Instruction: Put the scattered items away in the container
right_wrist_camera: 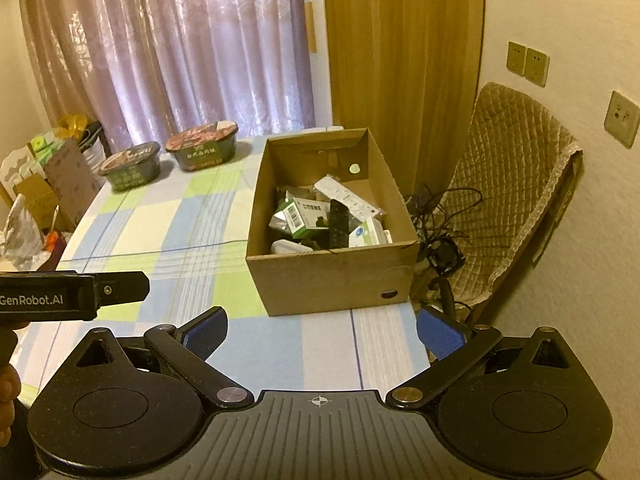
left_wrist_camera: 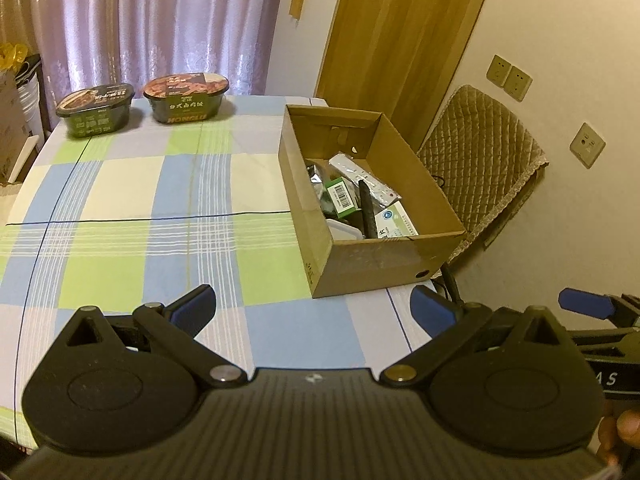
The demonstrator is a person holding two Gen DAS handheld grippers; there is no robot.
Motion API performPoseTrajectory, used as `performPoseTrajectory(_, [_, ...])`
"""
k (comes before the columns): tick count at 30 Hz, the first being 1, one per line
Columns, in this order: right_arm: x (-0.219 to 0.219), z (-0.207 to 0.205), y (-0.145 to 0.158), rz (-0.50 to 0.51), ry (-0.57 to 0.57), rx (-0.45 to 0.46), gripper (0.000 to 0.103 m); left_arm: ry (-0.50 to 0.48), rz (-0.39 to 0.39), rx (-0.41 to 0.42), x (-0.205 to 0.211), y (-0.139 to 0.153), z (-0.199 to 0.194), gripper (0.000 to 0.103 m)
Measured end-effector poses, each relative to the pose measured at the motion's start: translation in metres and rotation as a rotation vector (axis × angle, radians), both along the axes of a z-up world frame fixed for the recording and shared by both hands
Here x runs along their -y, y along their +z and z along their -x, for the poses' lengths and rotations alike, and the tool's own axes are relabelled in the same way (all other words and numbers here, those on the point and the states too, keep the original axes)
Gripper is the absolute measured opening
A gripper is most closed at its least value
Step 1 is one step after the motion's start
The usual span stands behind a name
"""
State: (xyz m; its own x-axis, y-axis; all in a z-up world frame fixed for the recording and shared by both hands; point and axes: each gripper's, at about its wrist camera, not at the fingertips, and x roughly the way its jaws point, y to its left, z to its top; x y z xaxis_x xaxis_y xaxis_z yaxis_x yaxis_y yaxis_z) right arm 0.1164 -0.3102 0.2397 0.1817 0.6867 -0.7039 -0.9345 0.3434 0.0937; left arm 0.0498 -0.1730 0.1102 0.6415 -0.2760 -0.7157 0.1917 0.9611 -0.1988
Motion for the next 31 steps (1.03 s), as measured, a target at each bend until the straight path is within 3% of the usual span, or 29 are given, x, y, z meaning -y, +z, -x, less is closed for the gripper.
performPoseTrajectory(31, [-0.002, 0.000, -0.012, 0.028, -0.019, -0.021, 0.103, -0.035, 0.006, -0.007, 0.002, -0.009, 0.005, 0.102])
